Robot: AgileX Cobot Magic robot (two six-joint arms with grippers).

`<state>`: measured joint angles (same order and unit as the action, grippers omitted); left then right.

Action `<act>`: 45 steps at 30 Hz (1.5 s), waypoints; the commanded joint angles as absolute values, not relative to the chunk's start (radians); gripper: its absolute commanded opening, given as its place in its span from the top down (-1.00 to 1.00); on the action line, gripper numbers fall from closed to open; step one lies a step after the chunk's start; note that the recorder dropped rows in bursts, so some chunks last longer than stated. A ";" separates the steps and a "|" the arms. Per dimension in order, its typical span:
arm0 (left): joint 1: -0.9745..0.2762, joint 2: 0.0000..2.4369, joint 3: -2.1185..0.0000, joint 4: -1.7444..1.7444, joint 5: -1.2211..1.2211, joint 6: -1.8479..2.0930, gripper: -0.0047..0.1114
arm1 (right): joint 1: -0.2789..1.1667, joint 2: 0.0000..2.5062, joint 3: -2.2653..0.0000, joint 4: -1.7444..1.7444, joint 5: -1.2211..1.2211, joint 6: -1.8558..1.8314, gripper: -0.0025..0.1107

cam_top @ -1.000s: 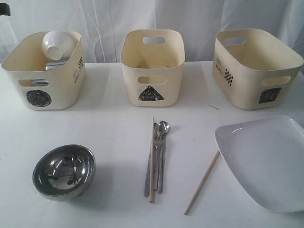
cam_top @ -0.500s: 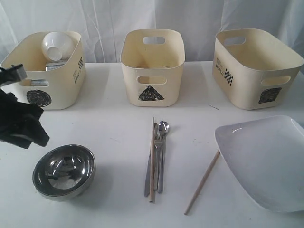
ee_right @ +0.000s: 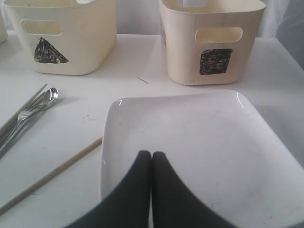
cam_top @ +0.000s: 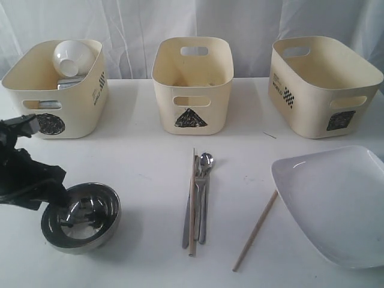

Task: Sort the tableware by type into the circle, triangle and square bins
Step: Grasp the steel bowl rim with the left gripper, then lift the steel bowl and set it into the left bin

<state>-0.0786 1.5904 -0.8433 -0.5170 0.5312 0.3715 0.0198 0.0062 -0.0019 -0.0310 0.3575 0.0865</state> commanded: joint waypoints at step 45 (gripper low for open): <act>-0.082 1.694 -1.218 -0.261 -0.448 0.377 0.49 | 0.022 0.000 0.000 -0.036 0.352 0.091 0.96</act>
<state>-0.0786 1.6135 -1.1642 -0.3593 -0.5087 0.3927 0.0198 0.0062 -0.0019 -0.0310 0.3575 0.0865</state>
